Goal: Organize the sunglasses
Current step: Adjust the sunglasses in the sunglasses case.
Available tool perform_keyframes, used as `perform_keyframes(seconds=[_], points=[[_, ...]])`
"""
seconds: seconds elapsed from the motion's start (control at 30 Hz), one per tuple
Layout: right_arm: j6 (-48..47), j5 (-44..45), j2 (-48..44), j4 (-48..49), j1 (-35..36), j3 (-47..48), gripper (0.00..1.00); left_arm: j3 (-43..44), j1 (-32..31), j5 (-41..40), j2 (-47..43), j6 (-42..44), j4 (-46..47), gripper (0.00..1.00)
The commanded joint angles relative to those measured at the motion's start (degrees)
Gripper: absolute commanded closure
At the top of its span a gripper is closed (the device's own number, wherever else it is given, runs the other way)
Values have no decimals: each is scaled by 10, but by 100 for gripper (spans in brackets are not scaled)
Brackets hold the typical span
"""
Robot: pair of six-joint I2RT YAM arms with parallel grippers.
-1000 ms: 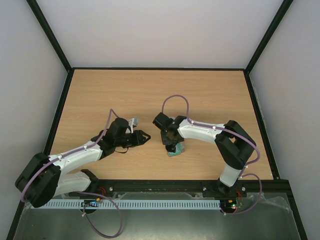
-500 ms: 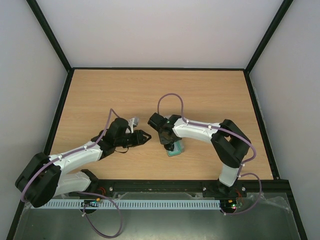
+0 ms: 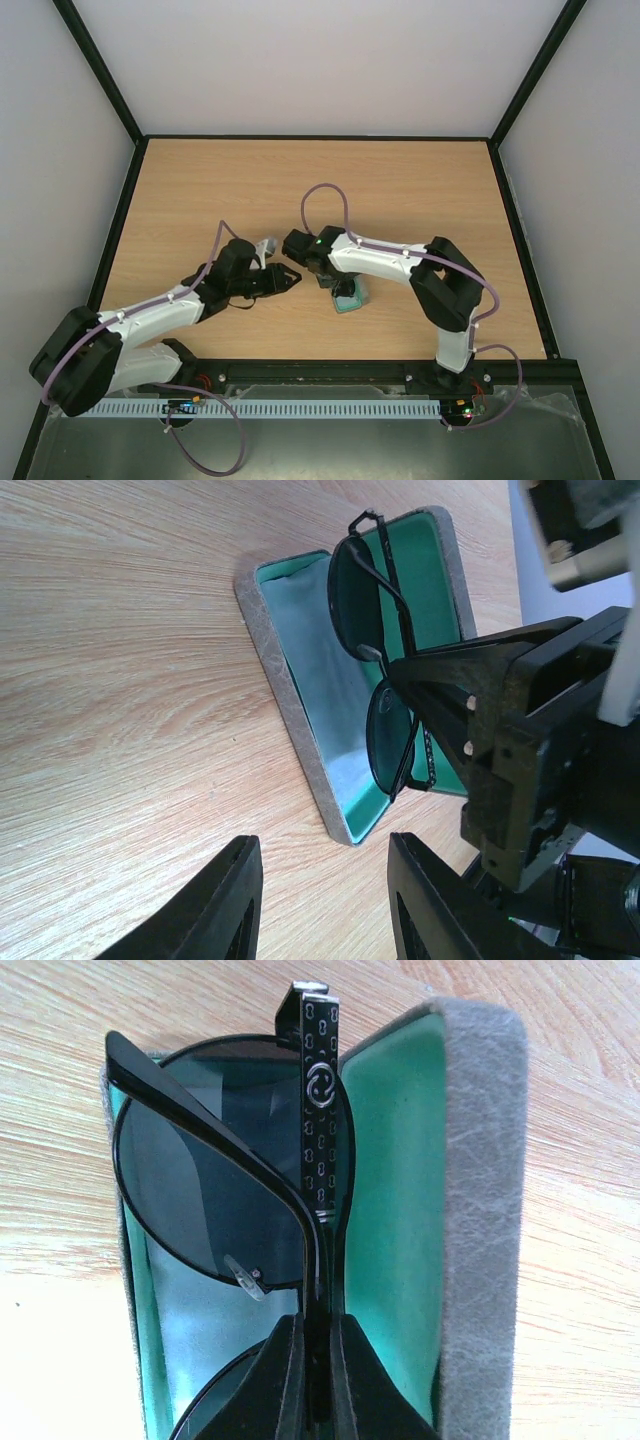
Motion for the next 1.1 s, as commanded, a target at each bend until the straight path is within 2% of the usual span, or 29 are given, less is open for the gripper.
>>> perform_keyframes(seconds=[0.0,0.37,1.07], points=[[15,56,37,-86,15,35,96,-12,8,9,-21,1,4,63],[29,75,86,-109,30,59,97,-23,28,23,-50,14,-14,63],[40,76,123,-104,43,58,98,-36,51,34,-85,20,-33,63]])
